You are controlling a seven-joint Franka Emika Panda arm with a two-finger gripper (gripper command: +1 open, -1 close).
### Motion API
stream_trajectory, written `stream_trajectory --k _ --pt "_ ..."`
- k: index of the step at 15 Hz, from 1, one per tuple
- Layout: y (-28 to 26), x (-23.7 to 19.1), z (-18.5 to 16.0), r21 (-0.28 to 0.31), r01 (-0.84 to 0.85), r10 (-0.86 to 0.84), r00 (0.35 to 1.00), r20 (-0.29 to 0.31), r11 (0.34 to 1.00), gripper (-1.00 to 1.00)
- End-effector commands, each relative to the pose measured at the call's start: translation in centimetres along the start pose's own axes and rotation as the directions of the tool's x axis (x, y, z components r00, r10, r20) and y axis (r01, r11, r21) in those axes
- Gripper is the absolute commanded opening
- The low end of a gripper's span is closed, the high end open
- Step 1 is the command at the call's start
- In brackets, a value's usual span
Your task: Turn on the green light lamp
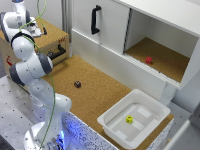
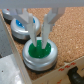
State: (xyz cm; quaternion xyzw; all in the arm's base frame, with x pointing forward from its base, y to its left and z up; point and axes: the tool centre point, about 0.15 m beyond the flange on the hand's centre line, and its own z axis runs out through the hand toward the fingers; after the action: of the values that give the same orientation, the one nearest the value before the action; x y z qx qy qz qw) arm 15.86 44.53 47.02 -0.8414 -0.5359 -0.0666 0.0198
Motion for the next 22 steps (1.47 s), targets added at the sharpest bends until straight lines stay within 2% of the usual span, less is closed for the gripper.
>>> stream_trajectory --k 1,8,9,12,14,16,17,18,19,21,22 --pt "0.1 2.0 1.5 -0.031 -0.028 0.03 0.997 0.07 0.999 -1.0" --pt "1.1 1.8 3.7 -0.021 -0.058 0.059 0.995 0.086 0.998 -1.0" --pt "1.3 1.9 3.0 -0.015 -0.073 0.074 0.995 0.068 0.997 -1.0" --pt "3.3 1.1 -3.0 -0.096 -0.147 0.149 0.989 0.016 0.984 -1.0" --pt "4.3 0.0 -6.9 -0.144 -0.185 0.188 0.982 0.006 0.972 -1.0" --pt "5.0 -0.7 -8.9 -0.168 -0.215 0.217 0.976 -0.005 0.962 -1.0" --pt "5.3 -1.1 -8.8 -0.17 -0.227 0.23 0.973 -0.005 0.959 -1.0" --pt "5.6 -1.4 -8.1 -0.152 -0.25 0.253 0.968 -0.005 0.956 1.0" --pt "5.8 -1.7 -7.5 -0.131 -0.273 0.273 0.962 -0.016 0.953 1.0" --pt "6.6 -2.5 -5.2 -0.04 -0.35 0.348 0.936 -0.052 0.936 1.0" --pt "6.9 -2.8 -4.1 -0.032 -0.376 0.374 0.926 -0.051 0.926 1.0"
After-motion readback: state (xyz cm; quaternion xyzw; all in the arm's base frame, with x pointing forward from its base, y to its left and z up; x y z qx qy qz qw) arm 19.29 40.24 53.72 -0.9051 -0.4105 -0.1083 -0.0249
